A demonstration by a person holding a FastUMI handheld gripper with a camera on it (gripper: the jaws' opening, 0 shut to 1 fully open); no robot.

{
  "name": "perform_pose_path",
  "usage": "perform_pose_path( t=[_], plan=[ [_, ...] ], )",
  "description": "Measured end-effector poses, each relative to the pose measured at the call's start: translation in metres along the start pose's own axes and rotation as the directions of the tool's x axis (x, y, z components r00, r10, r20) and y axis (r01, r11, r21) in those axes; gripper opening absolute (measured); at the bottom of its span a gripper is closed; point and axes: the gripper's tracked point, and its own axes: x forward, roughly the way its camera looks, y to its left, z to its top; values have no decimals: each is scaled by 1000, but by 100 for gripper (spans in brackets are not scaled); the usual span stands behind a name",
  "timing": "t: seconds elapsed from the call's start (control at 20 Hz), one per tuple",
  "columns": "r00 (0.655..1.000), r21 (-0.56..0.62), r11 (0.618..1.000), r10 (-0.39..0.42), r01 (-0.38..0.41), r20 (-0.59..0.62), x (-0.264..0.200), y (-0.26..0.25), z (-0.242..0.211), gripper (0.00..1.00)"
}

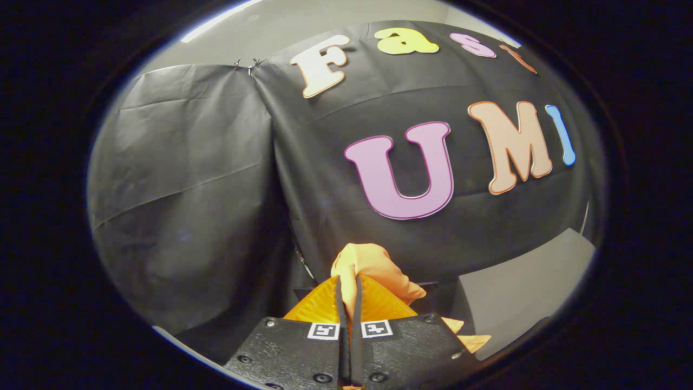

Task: Put the clothes into the washing machine and then close the washing machine lid.

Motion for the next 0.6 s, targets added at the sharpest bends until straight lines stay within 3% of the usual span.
perform_pose_path(
  t=[0.35,0.6],
  plan=[
    [998,5,999,50,-50,-49,30,21,-57,1],
    [992,7,999,38,-37,-123,47,14,-118,1]
  ],
)
